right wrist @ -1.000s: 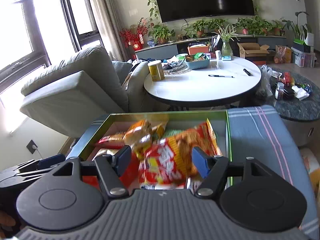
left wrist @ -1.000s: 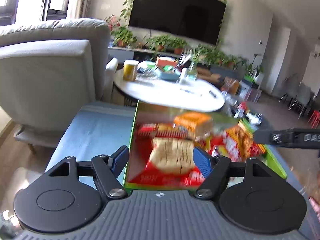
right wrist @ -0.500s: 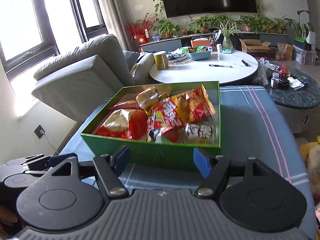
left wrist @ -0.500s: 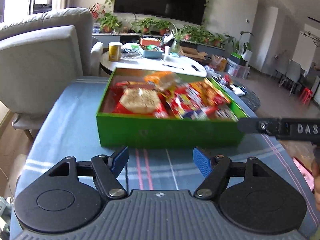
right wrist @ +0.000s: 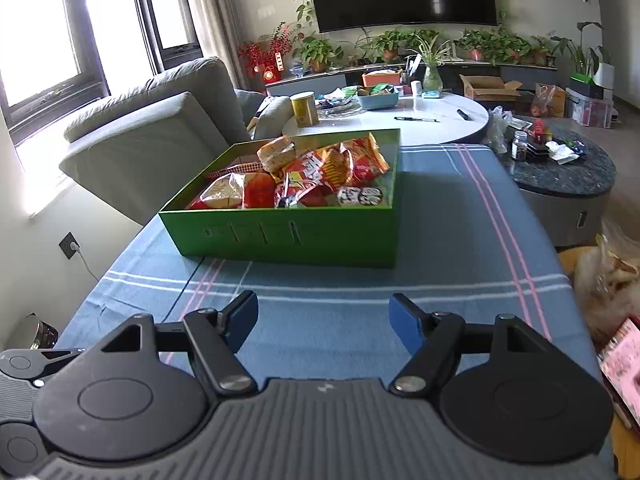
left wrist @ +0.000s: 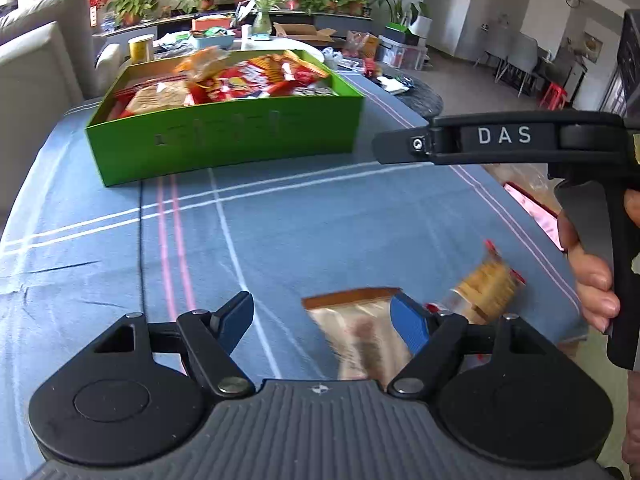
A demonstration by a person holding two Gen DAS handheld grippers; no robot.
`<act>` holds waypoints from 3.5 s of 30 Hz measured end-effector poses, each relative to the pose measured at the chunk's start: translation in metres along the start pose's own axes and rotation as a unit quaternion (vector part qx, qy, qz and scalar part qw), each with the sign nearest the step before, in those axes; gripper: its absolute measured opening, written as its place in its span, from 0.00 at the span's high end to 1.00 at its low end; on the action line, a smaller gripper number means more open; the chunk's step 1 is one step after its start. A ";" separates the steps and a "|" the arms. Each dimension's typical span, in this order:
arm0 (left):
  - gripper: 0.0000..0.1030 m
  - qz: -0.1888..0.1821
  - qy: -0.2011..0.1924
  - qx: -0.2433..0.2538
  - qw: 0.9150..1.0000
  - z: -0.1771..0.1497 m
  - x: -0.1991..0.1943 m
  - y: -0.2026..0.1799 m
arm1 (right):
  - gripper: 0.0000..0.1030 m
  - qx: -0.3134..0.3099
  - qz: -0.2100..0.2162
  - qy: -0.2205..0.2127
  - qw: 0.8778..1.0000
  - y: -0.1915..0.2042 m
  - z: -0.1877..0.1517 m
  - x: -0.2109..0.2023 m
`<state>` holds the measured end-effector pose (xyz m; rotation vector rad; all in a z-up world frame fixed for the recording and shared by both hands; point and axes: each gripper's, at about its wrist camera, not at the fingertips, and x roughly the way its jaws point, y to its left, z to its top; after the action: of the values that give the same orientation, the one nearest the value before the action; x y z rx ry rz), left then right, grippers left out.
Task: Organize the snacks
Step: 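Withdraw both grippers and move toward the wrapped bread packs on the cloth, then grasp the beige bread pack with the left gripper while the right gripper grasps the red-tabbed bread pack, then carry both bread packs over the green box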
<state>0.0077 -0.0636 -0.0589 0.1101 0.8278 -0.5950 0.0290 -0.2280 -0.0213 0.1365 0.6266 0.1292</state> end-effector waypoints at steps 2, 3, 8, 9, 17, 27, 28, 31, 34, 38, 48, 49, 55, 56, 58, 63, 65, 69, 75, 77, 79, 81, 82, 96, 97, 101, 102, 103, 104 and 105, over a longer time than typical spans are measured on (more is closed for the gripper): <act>0.27 -0.004 0.008 0.004 1.000 -0.003 0.001 -0.009 | 0.24 0.000 -0.002 -0.004 1.000 -0.001 -0.004 -0.008; 0.26 -0.005 0.012 0.008 1.000 -0.004 0.002 -0.013 | 0.24 -0.001 -0.002 -0.006 1.000 -0.003 -0.006 -0.011; 0.24 -0.006 0.045 0.018 0.999 -0.009 0.017 -0.030 | 0.24 -0.016 -0.003 -0.011 1.000 -0.008 -0.013 -0.024; 0.24 -0.005 0.048 0.017 0.999 -0.010 0.020 -0.031 | 0.24 -0.021 -0.003 -0.009 1.000 -0.009 -0.014 -0.026; 0.37 -0.002 0.036 0.001 0.999 -0.008 0.024 -0.024 | 0.24 -0.057 -0.005 0.011 0.998 -0.021 -0.026 -0.031; 0.43 0.044 0.019 -0.024 0.999 0.002 0.019 0.002 | 0.24 -0.133 0.006 0.047 0.990 -0.047 -0.044 -0.054; 0.42 0.049 0.017 -0.025 0.998 0.003 0.017 0.004 | 0.24 -0.147 0.007 0.055 0.988 -0.048 -0.047 -0.056; 0.35 0.058 0.009 -0.031 0.998 0.007 0.013 0.008 | 0.24 -0.201 0.007 0.081 0.976 -0.042 -0.059 -0.055; 0.33 0.063 0.001 -0.032 0.998 0.008 0.007 0.009 | 0.24 -0.242 0.003 0.102 0.965 -0.030 -0.070 -0.044; 0.31 0.060 0.007 -0.016 0.998 0.006 0.007 0.003 | 0.24 -0.263 -0.014 0.103 0.959 -0.022 -0.074 -0.025; 0.30 0.069 0.029 -0.018 0.997 0.004 0.024 0.001 | 0.24 -0.237 -0.027 0.087 0.967 -0.014 -0.063 0.003; 0.30 0.071 0.030 -0.019 0.997 0.004 0.025 0.000 | 0.24 -0.233 -0.026 0.088 0.968 -0.015 -0.063 0.003; 0.31 0.070 0.036 -0.022 0.997 0.002 0.033 0.000 | 0.24 -0.195 -0.033 0.090 0.976 -0.020 -0.058 0.007; 0.32 0.069 0.033 -0.021 0.997 0.002 0.033 0.001 | 0.24 -0.186 -0.034 0.090 0.978 -0.021 -0.057 0.008; 0.43 0.065 0.023 -0.015 0.998 0.001 0.033 0.002 | 0.24 -0.161 -0.030 0.093 0.982 -0.024 -0.053 0.010; 0.47 0.048 0.020 -0.028 0.998 0.003 0.028 0.008 | 0.25 -0.126 -0.026 0.075 0.989 -0.024 -0.042 0.006; 0.47 0.051 0.012 -0.027 0.998 0.004 0.025 0.007 | 0.25 -0.116 -0.018 0.063 0.991 -0.022 -0.037 0.002; 0.47 0.053 -0.005 -0.024 0.998 0.007 0.017 0.006 | 0.25 -0.107 -0.010 0.040 0.993 -0.016 -0.028 -0.005; 0.47 0.067 -0.034 -0.022 0.997 0.013 0.004 0.010 | 0.25 -0.092 0.008 0.005 0.996 -0.006 -0.013 -0.013; 0.47 0.070 -0.041 -0.025 0.996 0.017 0.000 0.014 | 0.25 -0.093 0.014 -0.006 0.996 -0.001 -0.007 -0.013; 0.47 0.071 -0.050 -0.029 0.996 0.022 -0.004 0.019 | 0.25 -0.095 0.021 -0.015 0.995 0.006 0.003 -0.013; 0.47 0.073 -0.061 -0.032 0.995 0.028 -0.009 0.025 | 0.25 -0.093 0.025 -0.027 0.995 0.012 0.012 -0.011; 0.47 0.075 -0.066 -0.033 0.994 0.030 -0.010 0.028 | 0.25 -0.091 0.028 -0.032 0.995 0.014 0.017 -0.011; 0.47 0.097 -0.130 -0.067 0.984 0.096 -0.015 0.082 | 0.25 -0.032 0.041 -0.054 0.997 0.024 0.077 0.040; 0.47 0.098 -0.133 -0.067 0.984 0.101 -0.014 0.085 | 0.25 -0.035 0.039 -0.053 0.997 0.026 0.079 0.044; 0.47 0.102 -0.141 -0.070 0.982 0.120 -0.006 0.097 | 0.25 -0.041 0.029 -0.047 0.998 0.030 0.087 0.061; 0.47 0.102 -0.141 -0.072 0.982 0.123 -0.003 0.101 | 0.25 -0.038 0.031 -0.046 0.998 0.030 0.090 0.064; 0.47 0.102 -0.141 -0.074 0.982 0.127 0.001 0.104 | 0.25 -0.034 0.032 -0.047 0.998 0.030 0.092 0.068; 0.47 0.102 -0.140 -0.075 0.982 0.130 0.004 0.107 | 0.25 -0.029 0.033 -0.048 0.998 0.030 0.095 0.071; 0.47 0.102 -0.139 -0.076 0.982 0.133 0.007 0.109 | 0.25 -0.025 0.033 -0.050 0.998 0.031 0.097 0.074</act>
<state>0.1581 -0.0182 0.0116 -0.0282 0.5784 -0.3427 0.1434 -0.1940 0.0189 0.1147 0.5180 0.2011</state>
